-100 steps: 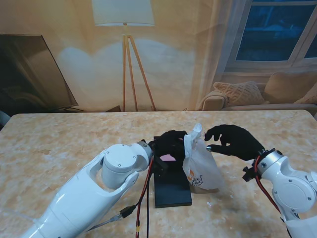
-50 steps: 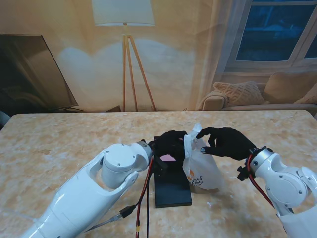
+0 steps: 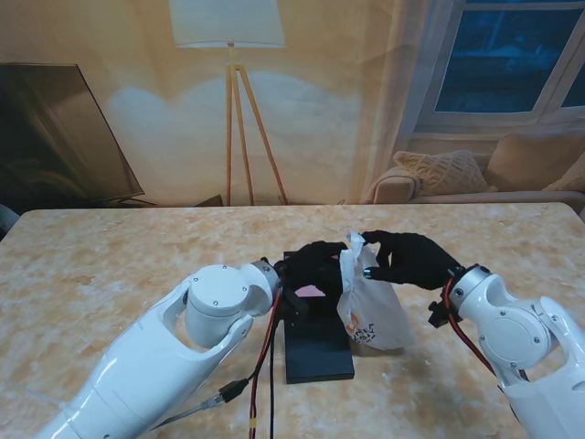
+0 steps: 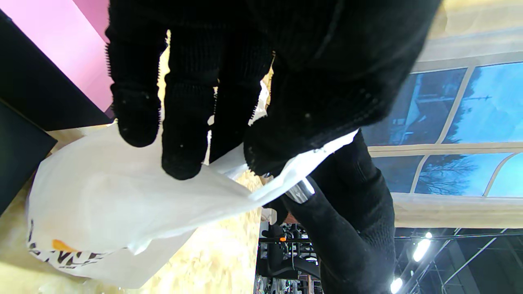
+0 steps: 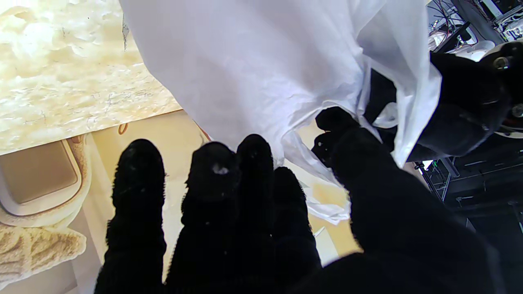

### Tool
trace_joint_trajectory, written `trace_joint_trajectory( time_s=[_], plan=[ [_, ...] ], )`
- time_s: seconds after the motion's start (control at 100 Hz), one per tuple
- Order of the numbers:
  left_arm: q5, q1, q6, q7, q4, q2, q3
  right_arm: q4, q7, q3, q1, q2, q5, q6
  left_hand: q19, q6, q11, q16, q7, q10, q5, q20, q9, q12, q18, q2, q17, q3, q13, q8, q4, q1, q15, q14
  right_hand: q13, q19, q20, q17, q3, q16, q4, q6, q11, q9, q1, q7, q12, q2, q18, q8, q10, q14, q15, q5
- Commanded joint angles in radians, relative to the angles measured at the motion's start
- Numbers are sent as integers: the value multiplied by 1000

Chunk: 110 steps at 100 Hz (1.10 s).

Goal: Pack mini donuts into a plastic bag, tie the opening and put the bag into the gift box

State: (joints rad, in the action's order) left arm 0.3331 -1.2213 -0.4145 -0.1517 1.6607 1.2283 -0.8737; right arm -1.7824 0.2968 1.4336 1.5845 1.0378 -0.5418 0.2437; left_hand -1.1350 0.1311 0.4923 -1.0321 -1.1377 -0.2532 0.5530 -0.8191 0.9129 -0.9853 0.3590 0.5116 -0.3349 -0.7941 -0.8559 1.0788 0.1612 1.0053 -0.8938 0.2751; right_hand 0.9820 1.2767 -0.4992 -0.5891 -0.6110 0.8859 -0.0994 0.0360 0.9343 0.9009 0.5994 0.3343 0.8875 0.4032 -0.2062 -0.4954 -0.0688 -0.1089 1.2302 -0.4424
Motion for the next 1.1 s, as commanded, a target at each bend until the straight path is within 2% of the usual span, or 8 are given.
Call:
trace_joint_trajectory(
  time_s=[0.0,0.21,0.36,0.4,0.49,0.78,0.97,1.09],
  plan=[
    [5,-3,2,-15,8,1,-4,7,21,-10,-4,5,7,-8,-1,-18,14,-19,-1,20,-20,-20,-17,-13,11,-9,6,11,19,18,-6,3,-19,2,-3,19,15,-2,-23,-6,19,87,8,-24,-20,21,-2,-4,27,-25,-23,-33,-2,42],
    [12,-8,-1,-18,11,0,-7,31,27,-34,-32,5,23,-27,0,-20,14,-20,0,22,-20,-21,-17,-14,11,-11,8,13,19,20,-6,3,-20,1,-11,8,22,6,-38,-8,14,148,3,-32,-26,85,0,6,24,-53,-21,-32,-8,10],
    [12,-7,-5,-19,12,0,-6,41,32,-45,-46,6,44,-47,0,-21,12,-21,1,21,-21,-23,-20,-15,12,-12,9,14,21,22,-6,3,-19,1,-14,3,26,11,-51,-11,8,155,-9,-36,-20,198,-1,27,16,-100,-6,-27,-14,-148],
    [11,-6,-5,-20,12,0,-6,44,29,-48,-49,8,52,-54,0,-21,13,-21,1,20,-21,-23,-19,-15,12,-13,9,15,21,22,-6,4,-19,1,-15,1,28,13,-49,-14,-64,173,-15,-34,15,268,-3,56,15,-109,-3,-25,-18,-156],
    [11,-5,-6,-21,11,0,-5,45,24,-54,-54,12,80,-78,0,-21,13,-21,2,19,-21,-24,-19,-17,11,-12,10,16,22,23,-6,5,-19,1,-14,1,38,12,-41,-22,-111,224,-22,-30,73,499,10,101,15,-35,6,-17,-23,-163],
    [10,-4,-12,-18,9,1,-5,47,42,-53,-61,18,177,-147,1,-21,14,-22,3,21,-22,-25,-21,-19,12,-14,12,20,23,23,-7,5,-18,3,-18,-6,43,33,38,-36,-92,298,-45,-10,183,607,37,-11,2,-194,19,8,-38,-280],
    [7,-3,-9,-20,6,1,-3,45,80,-46,-63,15,237,-174,2,-20,12,-23,4,21,-23,-26,-23,-18,12,-15,13,21,25,24,-8,7,-17,5,-83,-111,71,179,55,-49,-84,321,-99,-31,231,604,33,-25,-48,-207,22,44,-99,-312],
    [6,-3,-9,-19,6,1,-3,44,94,-41,-61,12,242,-168,2,-20,12,-23,5,21,-23,-27,-24,-18,12,-16,14,21,26,24,-8,7,-16,5,-110,-123,64,202,23,-52,-81,308,-144,-42,238,605,33,-12,-60,-206,39,58,-132,-318]
  ],
)
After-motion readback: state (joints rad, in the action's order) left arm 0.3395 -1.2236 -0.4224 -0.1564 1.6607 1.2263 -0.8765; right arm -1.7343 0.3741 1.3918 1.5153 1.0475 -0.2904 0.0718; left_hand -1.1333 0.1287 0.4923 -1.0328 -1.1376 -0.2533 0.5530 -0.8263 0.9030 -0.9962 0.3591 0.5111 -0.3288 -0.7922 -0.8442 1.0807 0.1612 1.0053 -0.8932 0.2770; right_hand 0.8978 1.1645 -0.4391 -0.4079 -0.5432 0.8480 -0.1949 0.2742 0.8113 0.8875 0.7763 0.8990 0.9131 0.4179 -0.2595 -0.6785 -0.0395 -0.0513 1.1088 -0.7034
